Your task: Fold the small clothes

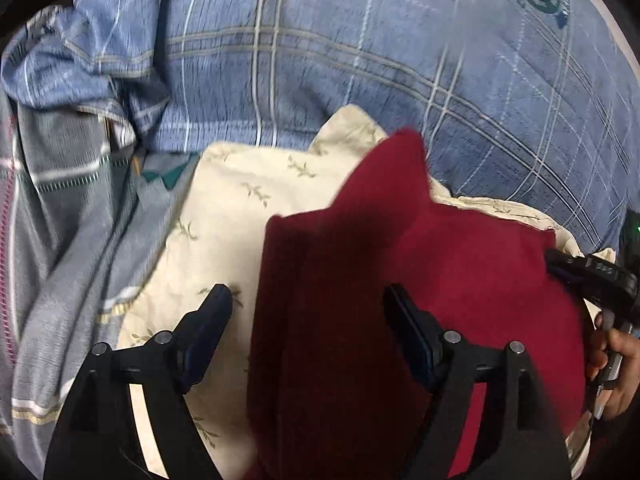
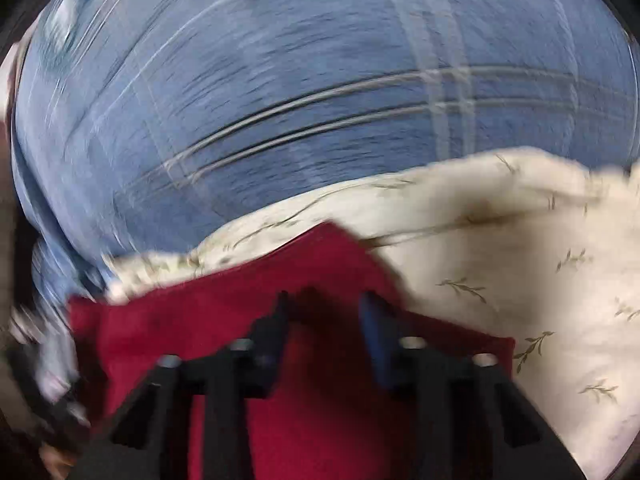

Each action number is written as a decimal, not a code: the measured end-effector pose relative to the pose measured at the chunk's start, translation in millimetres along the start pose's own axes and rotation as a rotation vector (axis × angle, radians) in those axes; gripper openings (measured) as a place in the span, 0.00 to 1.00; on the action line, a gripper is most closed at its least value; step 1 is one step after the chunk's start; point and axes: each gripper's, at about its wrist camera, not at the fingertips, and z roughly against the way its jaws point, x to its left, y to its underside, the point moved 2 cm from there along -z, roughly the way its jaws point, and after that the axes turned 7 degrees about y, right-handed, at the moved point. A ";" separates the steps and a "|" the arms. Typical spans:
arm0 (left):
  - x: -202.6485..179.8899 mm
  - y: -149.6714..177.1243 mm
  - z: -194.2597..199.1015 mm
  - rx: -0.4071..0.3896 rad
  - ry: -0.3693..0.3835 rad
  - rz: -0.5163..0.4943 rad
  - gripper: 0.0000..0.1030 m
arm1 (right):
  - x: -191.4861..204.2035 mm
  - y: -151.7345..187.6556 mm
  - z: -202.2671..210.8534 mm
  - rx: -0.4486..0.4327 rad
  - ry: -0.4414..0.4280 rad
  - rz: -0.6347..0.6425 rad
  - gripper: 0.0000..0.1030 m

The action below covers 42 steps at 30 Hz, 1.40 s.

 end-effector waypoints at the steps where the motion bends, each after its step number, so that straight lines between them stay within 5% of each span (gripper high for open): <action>1: 0.9 0.0 1.8 -0.002 0.005 0.010 0.76 | -3.4 1.4 8.2 -0.009 -0.025 -0.007 0.29; 5: -2.1 -0.4 25.2 -0.053 0.036 0.018 0.76 | -11.5 24.8 67.9 -0.084 -0.026 0.087 0.57; 9: -8.5 11.0 51.3 -0.079 0.097 0.027 0.76 | -27.2 68.6 115.2 -0.106 0.023 0.180 0.57; 13: -18.6 25.6 71.5 -0.075 0.117 0.014 0.76 | -28.0 99.0 115.1 -0.065 0.008 0.239 0.54; 16: -26.8 34.1 87.9 -0.085 0.131 -0.008 0.76 | -20.1 111.5 101.4 -0.069 0.072 0.299 0.42; 18: -27.6 41.1 98.7 -0.093 0.125 -0.026 0.76 | -15.5 113.6 98.2 -0.080 0.073 0.315 0.10; 19: -26.2 44.4 101.9 -0.094 0.120 -0.027 0.76 | -16.0 113.4 100.5 -0.083 0.064 0.304 0.06; 25: -7.1 62.4 100.9 -0.092 0.107 0.010 0.76 | -12.9 139.1 146.5 -0.131 -0.017 0.311 0.05; 28: -4.7 62.8 84.5 -0.058 0.107 0.027 0.76 | -16.6 148.4 140.3 -0.118 0.032 0.315 0.06; 32: -9.8 66.3 75.4 -0.047 0.077 -0.002 0.76 | -26.1 135.5 124.7 -0.077 0.060 0.230 0.17; 36: -12.0 69.3 70.5 -0.045 0.021 -0.036 0.76 | -9.0 122.1 140.8 -0.171 0.088 0.248 0.39; 42: -16.5 69.8 66.8 -0.055 0.013 -0.060 0.76 | 35.7 94.9 97.2 -0.141 0.091 0.301 0.40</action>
